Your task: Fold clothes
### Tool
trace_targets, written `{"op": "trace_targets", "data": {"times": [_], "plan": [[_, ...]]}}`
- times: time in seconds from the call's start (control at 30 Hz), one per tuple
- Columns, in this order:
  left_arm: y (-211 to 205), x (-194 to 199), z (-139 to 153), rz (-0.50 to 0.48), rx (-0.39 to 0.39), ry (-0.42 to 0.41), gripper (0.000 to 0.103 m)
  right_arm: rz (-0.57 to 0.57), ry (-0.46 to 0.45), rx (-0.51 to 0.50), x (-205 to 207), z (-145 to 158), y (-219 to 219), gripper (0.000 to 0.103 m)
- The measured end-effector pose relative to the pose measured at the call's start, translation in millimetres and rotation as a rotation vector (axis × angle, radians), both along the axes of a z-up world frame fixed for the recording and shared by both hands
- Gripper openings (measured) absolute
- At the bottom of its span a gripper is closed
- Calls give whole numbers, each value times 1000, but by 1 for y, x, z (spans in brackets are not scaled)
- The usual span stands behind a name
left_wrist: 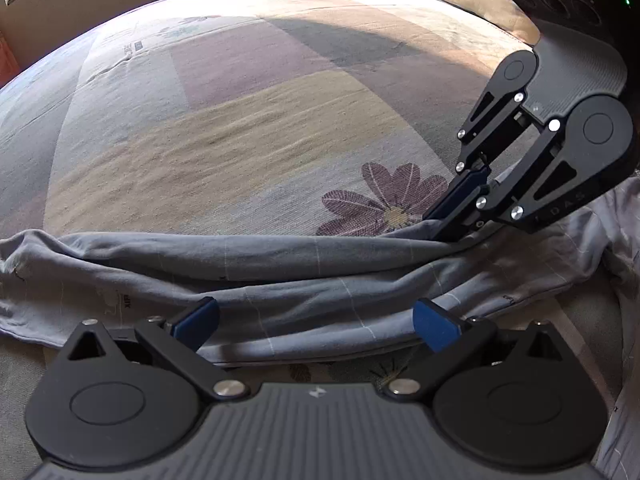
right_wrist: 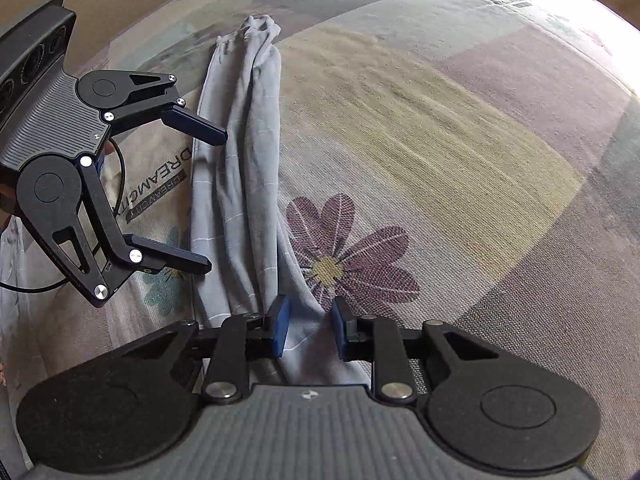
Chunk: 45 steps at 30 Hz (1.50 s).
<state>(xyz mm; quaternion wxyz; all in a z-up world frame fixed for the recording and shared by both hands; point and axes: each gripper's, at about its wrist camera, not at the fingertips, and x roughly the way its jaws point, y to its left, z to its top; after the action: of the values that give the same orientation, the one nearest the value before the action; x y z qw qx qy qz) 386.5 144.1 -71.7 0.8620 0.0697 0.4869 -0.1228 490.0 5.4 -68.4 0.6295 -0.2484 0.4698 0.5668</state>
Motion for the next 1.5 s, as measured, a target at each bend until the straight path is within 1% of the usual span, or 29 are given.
{"op": "trace_targets", "data": {"times": [0.03, 0.07, 0.2, 0.47, 0.53, 0.6, 0.67, 0.77, 0.83, 0.87, 0.93, 1.0, 1.03, 1.07, 1.13, 1.23, 1.33, 1.43, 1.5], "plan": [[-1, -1, -1, -3, -2, 5, 102, 15, -16, -6, -3, 1, 2, 8], [-2, -1, -1, -8, -7, 9, 102, 6, -31, -7, 1, 3, 2, 7], [-6, -2, -4, -27, -3, 19, 102, -48, -88, -8, 17, 8, 2, 6], [-7, 3, 2, -19, -10, 11, 102, -158, -203, -11, 51, 19, 1, 6], [-8, 5, 4, -23, -4, -2, 102, -184, -219, -12, 59, 21, 1, 4], [-11, 10, 8, -38, -7, -26, 102, -209, -190, 7, 66, 23, -1, 4], [-15, 15, 11, -54, -14, -50, 102, -220, -193, 8, 70, 23, -1, 4], [-22, 26, 7, -73, -15, -56, 102, -225, -261, -12, 75, 21, 4, 4], [-27, 34, 3, -84, -15, -54, 102, -267, -293, -3, 85, 19, 5, 4], [-29, 37, -1, -89, -11, -47, 102, -291, -282, 4, 91, 18, 5, 5], [-31, 42, -11, -88, 17, -2, 102, -326, -255, 21, 100, 18, 0, 6], [-30, 41, -12, -82, 20, 7, 102, -340, -232, 36, 103, 21, -7, 15], [-29, 39, -9, -84, 10, 4, 102, -345, -236, 43, 103, 25, -14, 25], [-28, 37, -7, -88, 4, 1, 102, -356, -248, 45, 102, 31, -24, 28], [-28, 31, -3, -96, 4, 2, 102, -381, -259, 40, 101, 40, -45, 28], [-30, 23, -2, -105, 6, 19, 102, -428, -216, 5, 103, 41, -84, 28], [-38, 18, -1, -118, 5, 30, 102, -445, -159, -48, 97, 32, -114, 28], [-44, 17, 0, -136, 5, 31, 102, -445, -97, -44, 87, 25, -134, 28], [-49, 18, -1, -145, 3, 32, 102, -450, -93, -55, 82, 19, -138, 28]]}}
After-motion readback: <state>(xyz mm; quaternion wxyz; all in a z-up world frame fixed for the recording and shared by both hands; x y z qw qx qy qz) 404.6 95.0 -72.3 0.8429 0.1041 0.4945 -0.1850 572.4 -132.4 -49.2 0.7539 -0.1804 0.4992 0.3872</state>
